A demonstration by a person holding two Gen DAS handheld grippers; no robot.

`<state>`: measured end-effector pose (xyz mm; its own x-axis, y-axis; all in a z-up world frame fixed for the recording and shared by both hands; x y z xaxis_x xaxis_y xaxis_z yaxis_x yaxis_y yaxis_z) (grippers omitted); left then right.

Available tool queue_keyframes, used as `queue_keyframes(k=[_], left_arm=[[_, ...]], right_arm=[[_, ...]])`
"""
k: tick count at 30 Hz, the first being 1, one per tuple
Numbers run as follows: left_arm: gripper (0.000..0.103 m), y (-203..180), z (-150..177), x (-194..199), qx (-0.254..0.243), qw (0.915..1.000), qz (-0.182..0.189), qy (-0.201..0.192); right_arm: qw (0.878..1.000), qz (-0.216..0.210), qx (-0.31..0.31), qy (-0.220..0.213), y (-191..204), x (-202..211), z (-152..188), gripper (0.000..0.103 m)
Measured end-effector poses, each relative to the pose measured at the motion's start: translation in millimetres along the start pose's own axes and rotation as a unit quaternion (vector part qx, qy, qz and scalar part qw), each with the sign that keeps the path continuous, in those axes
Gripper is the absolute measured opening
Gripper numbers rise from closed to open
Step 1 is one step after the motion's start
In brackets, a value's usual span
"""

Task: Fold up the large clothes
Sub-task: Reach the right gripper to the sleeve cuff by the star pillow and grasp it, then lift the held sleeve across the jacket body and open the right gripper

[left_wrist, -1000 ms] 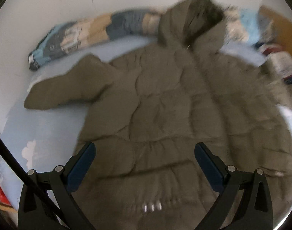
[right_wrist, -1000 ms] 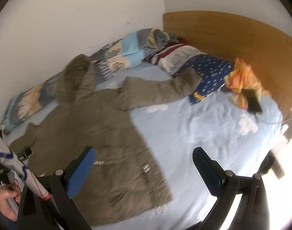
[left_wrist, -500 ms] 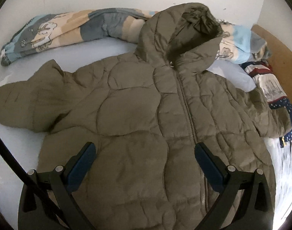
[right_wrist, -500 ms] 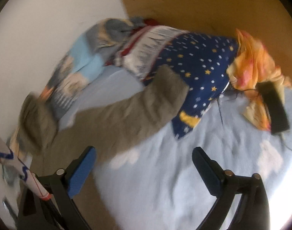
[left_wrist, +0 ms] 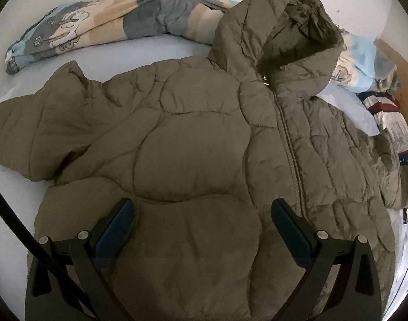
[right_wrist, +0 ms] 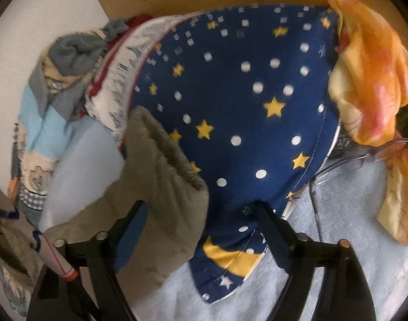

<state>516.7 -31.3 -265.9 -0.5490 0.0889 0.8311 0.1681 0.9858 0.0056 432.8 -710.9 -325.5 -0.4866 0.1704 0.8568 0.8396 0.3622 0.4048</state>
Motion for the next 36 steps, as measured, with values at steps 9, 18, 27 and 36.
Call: queue_keyframes(k=[9,18,27,36], left_arm=[[0.102,4.1,-11.5,29.4,0.01,0.9994,0.007,-0.032],[0.102,-1.0,-26.4,78.0,-0.016,0.9972,-0.006,-0.073],[0.102,15.4,-28.1,137.1,-0.037,0.9932,-0.03,-0.106],[0.102,75.5,12.7,164.6,0.008,0.9948,-0.056,-0.085]], right_arm=[[0.996,-0.073,0.02,-0.057,50.4,76.4,11.5,0.017],[0.977,-0.165,0.116,-0.067,154.9,195.5,72.0,0.015],[0.947,-0.241,0.208,-0.032,254.8,280.2,189.7,0.015],[0.915,-0.288,0.276,0.057,335.9,267.5,338.5,0.015]])
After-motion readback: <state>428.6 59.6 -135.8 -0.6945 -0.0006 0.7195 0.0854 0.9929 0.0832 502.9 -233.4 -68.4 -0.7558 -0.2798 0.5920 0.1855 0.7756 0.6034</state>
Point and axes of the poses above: each gripper's, at about its wrist camera, not at the fingertips, and x roughly against the way its jaws point, y to its left, z to its underside, the point moved 9 cm from there along -x, roughly the way its jaws point, and after that the axes turned 14 degrees about -x, right-handed, at the moved point
